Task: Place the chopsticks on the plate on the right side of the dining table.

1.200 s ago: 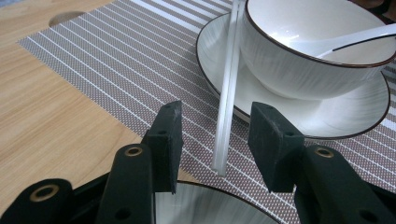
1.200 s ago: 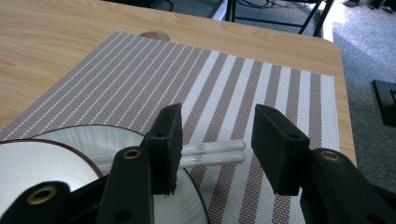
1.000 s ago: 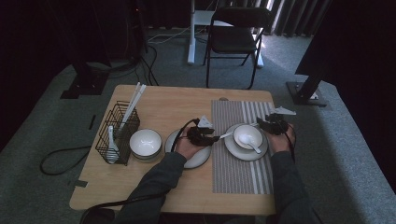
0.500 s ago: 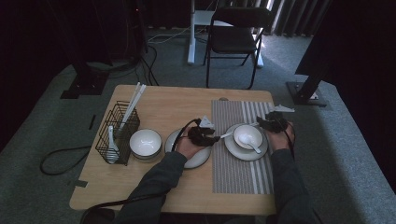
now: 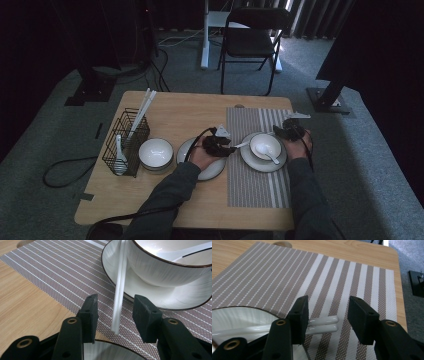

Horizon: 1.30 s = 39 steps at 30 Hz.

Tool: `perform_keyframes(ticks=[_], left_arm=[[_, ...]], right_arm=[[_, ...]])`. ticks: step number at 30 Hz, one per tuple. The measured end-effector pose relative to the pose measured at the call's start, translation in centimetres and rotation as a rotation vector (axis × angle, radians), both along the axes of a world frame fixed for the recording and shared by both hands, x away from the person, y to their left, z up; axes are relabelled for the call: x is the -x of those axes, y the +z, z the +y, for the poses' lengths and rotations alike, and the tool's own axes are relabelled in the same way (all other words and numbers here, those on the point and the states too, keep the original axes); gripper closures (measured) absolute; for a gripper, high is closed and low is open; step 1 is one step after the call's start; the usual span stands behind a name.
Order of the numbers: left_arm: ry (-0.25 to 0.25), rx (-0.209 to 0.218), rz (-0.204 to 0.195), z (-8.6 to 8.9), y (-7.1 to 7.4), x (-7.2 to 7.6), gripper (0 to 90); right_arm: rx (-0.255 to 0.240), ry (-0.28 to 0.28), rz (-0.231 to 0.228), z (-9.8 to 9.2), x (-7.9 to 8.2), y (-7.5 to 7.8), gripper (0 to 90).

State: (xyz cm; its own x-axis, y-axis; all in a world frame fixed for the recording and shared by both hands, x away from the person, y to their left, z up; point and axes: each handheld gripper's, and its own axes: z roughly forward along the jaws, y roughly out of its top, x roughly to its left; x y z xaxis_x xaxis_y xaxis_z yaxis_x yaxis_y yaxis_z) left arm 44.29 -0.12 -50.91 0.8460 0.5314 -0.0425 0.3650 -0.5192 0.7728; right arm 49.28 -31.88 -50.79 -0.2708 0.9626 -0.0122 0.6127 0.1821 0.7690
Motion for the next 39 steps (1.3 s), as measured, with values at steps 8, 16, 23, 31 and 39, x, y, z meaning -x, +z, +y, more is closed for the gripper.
perform_keyframes(ticks=[8,16,23,31,39], left_arm=[[-0.008,-0.008,0.012,-0.13,-0.11,-0.09,56.4],[-0.011,-0.022,0.01,-0.13,-0.14,-0.12,56.5],[0.0,-0.03,0.008,-0.06,-0.2,-0.23,56.5],[0.005,-0.03,0.007,-0.02,-0.19,-0.26,56.6],[0.006,-0.027,0.007,0.0,-0.17,-0.26,56.6]], right_arm=[[0.001,-0.009,0.008,-0.16,-0.23,-0.21,50.4],[0.015,-0.005,0.017,-0.12,-0.16,-0.2,50.4],[0.023,0.0,0.012,-0.06,0.01,-0.02,50.4],[0.032,-0.003,0.018,-0.33,-0.06,0.02,50.3],[0.034,-0.003,0.023,-0.31,-0.13,-0.08,50.4]])
